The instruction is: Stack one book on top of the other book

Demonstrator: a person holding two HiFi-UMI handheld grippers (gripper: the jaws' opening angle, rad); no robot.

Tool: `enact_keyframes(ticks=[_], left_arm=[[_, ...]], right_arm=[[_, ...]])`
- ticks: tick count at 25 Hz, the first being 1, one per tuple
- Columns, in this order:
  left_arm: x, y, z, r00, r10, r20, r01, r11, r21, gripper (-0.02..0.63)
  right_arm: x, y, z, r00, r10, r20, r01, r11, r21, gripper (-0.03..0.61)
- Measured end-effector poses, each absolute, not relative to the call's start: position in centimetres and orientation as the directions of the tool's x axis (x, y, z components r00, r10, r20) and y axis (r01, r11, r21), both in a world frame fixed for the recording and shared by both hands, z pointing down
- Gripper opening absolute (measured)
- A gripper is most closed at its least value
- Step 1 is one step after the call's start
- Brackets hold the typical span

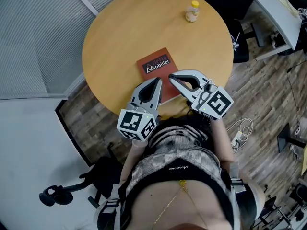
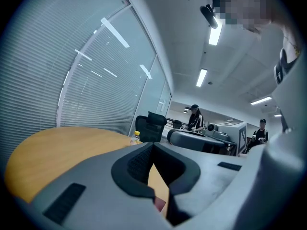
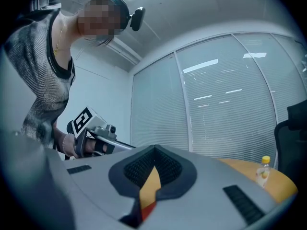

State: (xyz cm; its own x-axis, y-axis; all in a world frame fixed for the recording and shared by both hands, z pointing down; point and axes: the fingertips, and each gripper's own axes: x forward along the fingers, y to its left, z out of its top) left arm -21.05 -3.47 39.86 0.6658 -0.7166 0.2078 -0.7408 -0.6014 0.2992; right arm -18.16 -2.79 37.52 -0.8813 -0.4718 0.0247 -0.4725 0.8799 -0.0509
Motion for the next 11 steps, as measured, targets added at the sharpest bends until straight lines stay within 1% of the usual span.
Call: enact_keyframes(ticks=[11], left_arm=[[-21.19,-3.37,40.10,0.665,-0.715,0.215,-0.742,-0.599,0.301,0.020]], right_arm=[[-18.36,-2.87,37.89,-0.882,-0.470,0.031,-0.471,0.880,-0.057,0.021]])
